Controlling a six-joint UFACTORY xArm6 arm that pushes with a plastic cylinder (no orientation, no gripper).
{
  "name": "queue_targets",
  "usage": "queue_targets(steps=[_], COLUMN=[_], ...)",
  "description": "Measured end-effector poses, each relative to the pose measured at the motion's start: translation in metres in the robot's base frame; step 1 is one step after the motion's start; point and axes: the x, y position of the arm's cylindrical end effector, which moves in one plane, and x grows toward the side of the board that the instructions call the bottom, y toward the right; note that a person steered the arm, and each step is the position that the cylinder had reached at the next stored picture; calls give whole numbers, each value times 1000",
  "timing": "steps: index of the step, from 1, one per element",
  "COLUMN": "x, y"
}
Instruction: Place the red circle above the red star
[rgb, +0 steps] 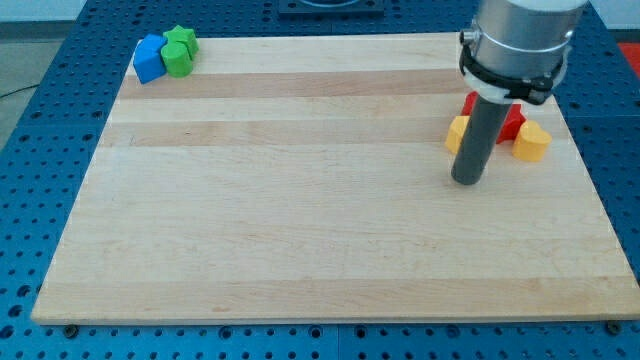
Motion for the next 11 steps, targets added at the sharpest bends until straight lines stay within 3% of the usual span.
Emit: queue_targets(steps=[4, 5, 6, 7, 8, 11], x=[-73, -75, -105, -133, -127, -129], y=[-7, -42, -68, -44, 2, 38])
